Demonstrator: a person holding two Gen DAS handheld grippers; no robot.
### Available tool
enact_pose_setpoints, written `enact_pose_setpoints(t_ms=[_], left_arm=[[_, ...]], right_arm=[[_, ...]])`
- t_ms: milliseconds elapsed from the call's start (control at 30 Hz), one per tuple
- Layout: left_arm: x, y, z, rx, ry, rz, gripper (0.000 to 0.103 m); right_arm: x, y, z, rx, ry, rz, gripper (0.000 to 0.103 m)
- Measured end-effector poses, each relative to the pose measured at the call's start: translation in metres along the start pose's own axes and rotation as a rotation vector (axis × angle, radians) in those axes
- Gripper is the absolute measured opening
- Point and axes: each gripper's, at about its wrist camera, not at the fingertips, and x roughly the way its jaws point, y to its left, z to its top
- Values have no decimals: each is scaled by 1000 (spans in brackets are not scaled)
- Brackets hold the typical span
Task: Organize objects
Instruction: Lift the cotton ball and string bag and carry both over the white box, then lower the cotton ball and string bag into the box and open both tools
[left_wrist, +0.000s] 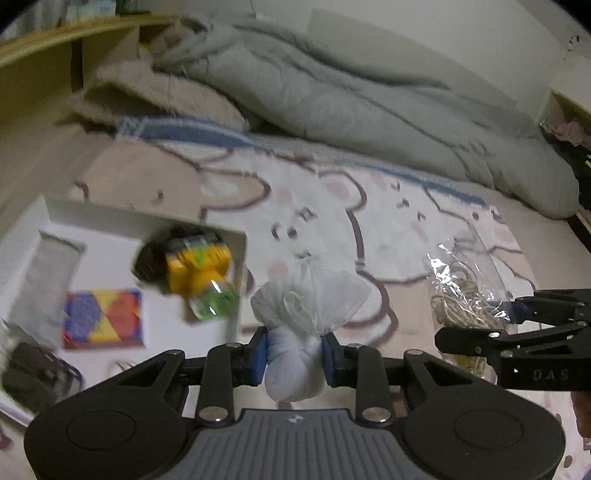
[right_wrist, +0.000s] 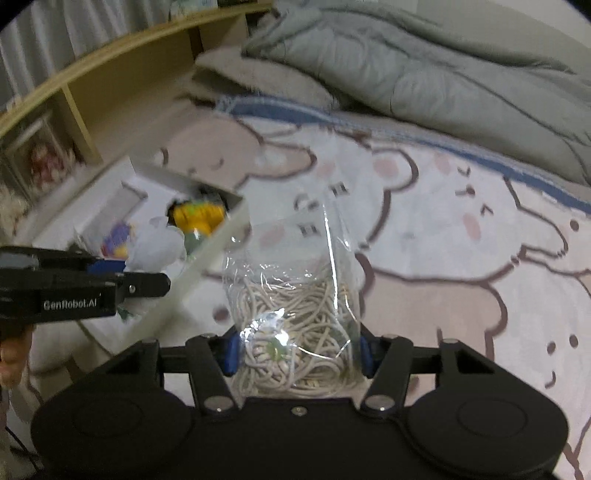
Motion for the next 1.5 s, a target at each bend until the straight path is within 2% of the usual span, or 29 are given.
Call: enact_pose_setpoints(t_ms=[333, 533, 867, 1100, 1200, 1267, 1433, 1500], left_arm=[[-31, 40, 29, 11, -94, 30, 31], [-30, 82, 50, 9, -118, 93, 31], [43, 165, 73, -49, 13, 142, 31], [98, 193, 80, -87, 141, 118, 31], [116, 200, 76, -77, 197, 136, 31], [123, 204, 72, -43, 215, 181, 31], [123, 217, 75, 30, 193, 261, 31], [122, 225, 78, 28, 191, 256, 31]], right_arm=[[4, 35, 31, 62, -84, 27, 58], [14, 52, 47, 88, -99, 41, 58], [33, 76, 56, 74, -75, 76, 58], [49, 82, 62, 82, -46, 94, 58], [58, 86, 66, 84, -30, 113, 58], [64, 91, 67, 77, -9, 132, 58], [84, 116, 60, -26, 81, 178, 58], [90, 126, 56, -85, 118, 196, 58]])
